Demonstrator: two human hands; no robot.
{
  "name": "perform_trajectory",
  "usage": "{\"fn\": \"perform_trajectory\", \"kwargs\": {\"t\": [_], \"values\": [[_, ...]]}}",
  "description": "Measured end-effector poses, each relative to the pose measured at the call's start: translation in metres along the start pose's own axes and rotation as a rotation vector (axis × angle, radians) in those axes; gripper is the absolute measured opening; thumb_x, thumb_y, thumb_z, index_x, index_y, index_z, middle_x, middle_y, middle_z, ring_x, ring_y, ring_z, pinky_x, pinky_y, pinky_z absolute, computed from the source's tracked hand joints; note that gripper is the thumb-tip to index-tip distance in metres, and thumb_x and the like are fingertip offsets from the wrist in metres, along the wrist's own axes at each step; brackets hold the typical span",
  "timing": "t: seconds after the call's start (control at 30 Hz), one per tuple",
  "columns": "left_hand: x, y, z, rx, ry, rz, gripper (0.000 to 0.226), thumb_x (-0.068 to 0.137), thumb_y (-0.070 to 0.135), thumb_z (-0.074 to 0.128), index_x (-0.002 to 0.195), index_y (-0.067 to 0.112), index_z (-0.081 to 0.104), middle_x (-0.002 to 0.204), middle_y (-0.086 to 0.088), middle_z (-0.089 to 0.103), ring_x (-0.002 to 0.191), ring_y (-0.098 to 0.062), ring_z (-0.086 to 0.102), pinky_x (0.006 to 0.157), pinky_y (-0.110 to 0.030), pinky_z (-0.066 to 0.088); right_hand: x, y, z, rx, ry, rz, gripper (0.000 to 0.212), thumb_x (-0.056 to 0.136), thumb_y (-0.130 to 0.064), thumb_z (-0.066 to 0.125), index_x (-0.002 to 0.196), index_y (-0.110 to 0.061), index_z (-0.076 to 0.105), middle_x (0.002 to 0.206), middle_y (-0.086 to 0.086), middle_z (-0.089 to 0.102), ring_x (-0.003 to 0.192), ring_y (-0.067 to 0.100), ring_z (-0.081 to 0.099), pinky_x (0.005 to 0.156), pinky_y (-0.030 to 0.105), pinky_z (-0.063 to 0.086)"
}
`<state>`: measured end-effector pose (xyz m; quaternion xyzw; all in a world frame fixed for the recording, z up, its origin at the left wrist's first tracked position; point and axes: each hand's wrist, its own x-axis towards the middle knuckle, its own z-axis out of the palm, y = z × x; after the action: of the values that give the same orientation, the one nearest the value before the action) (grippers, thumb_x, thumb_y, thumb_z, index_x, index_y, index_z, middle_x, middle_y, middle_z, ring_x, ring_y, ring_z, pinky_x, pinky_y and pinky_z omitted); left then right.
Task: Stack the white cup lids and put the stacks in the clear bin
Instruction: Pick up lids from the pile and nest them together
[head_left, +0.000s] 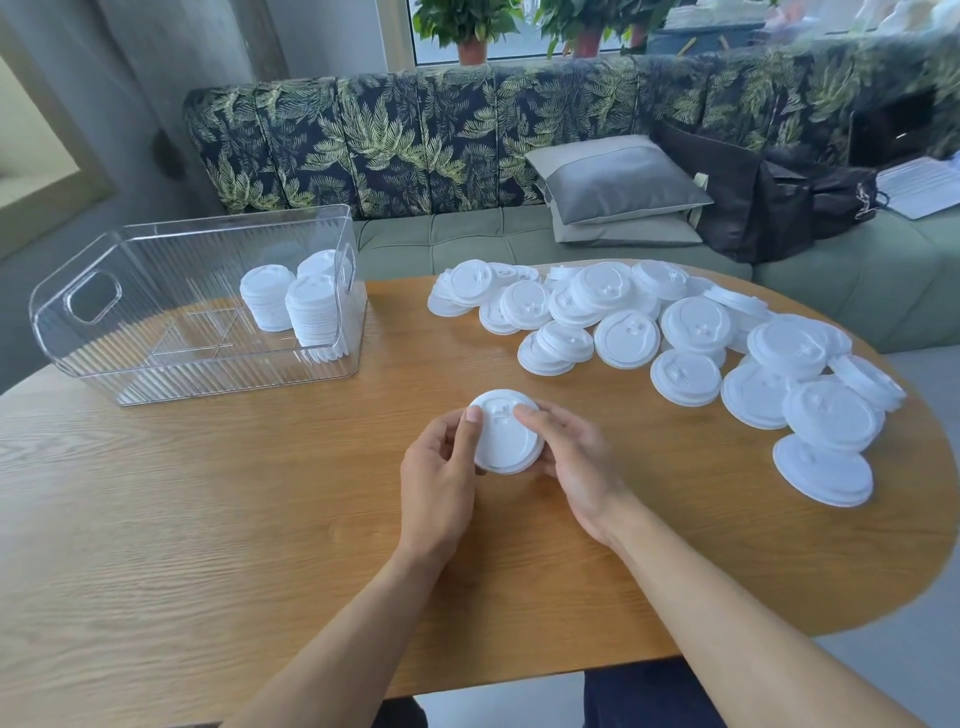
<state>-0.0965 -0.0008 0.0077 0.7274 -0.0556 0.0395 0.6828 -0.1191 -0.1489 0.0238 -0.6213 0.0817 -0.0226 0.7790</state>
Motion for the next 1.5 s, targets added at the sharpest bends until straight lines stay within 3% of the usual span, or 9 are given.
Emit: {"fn": "perform_trajectory", "kwargs": {"t": [0.13,0.3,0.57,0.7,0.8,1.03,1.27,1.37,1.5], "values": [[0.001,-0.001,0.0,-0.01,0.039,-0.021,0.038,0.098,0.052,0.058,0.108,0.018,0.073,0.097,0.003,0.078,0.086,-0.009,0.068,0.079,-0.028,0.052,-0.001,-0.002,0.0,0.001,-0.031,0.004,0.026,0.096,-0.037,0.07,0.113,-0.02,0.08,0.108,0.007,0.08,0.099,0.017,0.075,0.08,0.026,0.057],[0.002,-0.003,-0.001,-0.01,0.04,-0.044,0.027,0.103,0.043,0.06,0.108,0.019,0.07,0.1,0.001,0.078,0.096,-0.015,0.072,0.085,-0.03,0.055,-0.001,-0.001,0.001,0.02,-0.006,-0.004,0.035,0.091,-0.043,0.071,0.116,-0.019,0.078,0.111,0.002,0.08,0.107,0.017,0.074,0.097,0.035,0.057],[0.001,-0.001,0.001,-0.022,0.043,-0.008,0.03,0.098,0.046,0.063,0.106,0.018,0.069,0.097,0.001,0.078,0.089,-0.009,0.072,0.075,-0.016,0.053,-0.002,-0.002,0.0,0.019,-0.026,0.003,0.032,0.098,-0.035,0.065,0.119,-0.014,0.077,0.113,0.005,0.079,0.108,0.018,0.073,0.1,0.038,0.056],[0.001,-0.001,0.001,-0.031,0.065,-0.026,0.037,0.094,0.055,0.059,0.107,0.022,0.068,0.096,0.005,0.078,0.087,-0.007,0.072,0.074,-0.019,0.054,-0.001,-0.003,0.0,0.03,-0.021,0.015,0.043,0.086,-0.044,0.072,0.116,-0.013,0.077,0.11,0.008,0.079,0.101,0.017,0.074,0.087,0.032,0.06],[0.002,-0.002,0.001,-0.033,0.052,-0.026,0.032,0.104,0.047,0.055,0.107,0.019,0.07,0.085,0.011,0.076,0.07,-0.001,0.066,0.063,-0.015,0.05,-0.001,-0.003,-0.003,0.096,-0.019,0.033,0.036,0.089,-0.039,0.071,0.114,-0.013,0.078,0.109,0.008,0.08,0.099,0.017,0.076,0.076,0.023,0.058],[0.003,-0.003,0.002,-0.054,0.026,-0.019,0.023,0.106,0.034,0.057,0.108,0.014,0.068,0.084,0.002,0.076,0.067,-0.007,0.065,0.06,-0.017,0.05,-0.001,-0.003,-0.003,0.117,-0.004,0.04,0.028,0.097,-0.03,0.068,0.117,-0.012,0.076,0.11,0.007,0.08,0.103,0.018,0.076,0.078,0.023,0.059],[0.001,-0.003,0.001,-0.031,0.035,-0.007,0.027,0.105,0.041,0.055,0.111,0.018,0.07,0.086,0.005,0.075,0.067,-0.006,0.064,0.062,-0.017,0.049,-0.001,-0.003,-0.004,0.141,0.007,0.041,0.034,0.092,-0.035,0.072,0.115,-0.011,0.077,0.11,0.009,0.08,0.107,0.022,0.075,0.081,0.026,0.061],[-0.002,-0.003,0.001,0.036,0.018,0.005,0.045,0.099,0.056,0.057,0.129,0.022,0.065,0.108,0.01,0.074,0.087,-0.001,0.068,0.074,-0.021,0.053,0.001,-0.001,-0.003,0.163,0.052,0.043,0.031,0.097,-0.031,0.069,0.116,-0.008,0.075,0.111,0.012,0.079,0.108,0.024,0.075,0.081,0.028,0.061],[-0.01,-0.006,0.001,0.299,-0.034,0.202,0.076,0.088,0.06,0.066,0.153,0.027,0.044,0.145,0.019,0.046,0.133,0.002,0.049,0.097,-0.01,0.045,0.001,-0.002,0.001,0.217,0.116,0.056,0.035,0.096,-0.032,0.072,0.117,-0.005,0.072,0.108,0.013,0.079,0.093,0.019,0.075,0.072,0.025,0.06]]}}
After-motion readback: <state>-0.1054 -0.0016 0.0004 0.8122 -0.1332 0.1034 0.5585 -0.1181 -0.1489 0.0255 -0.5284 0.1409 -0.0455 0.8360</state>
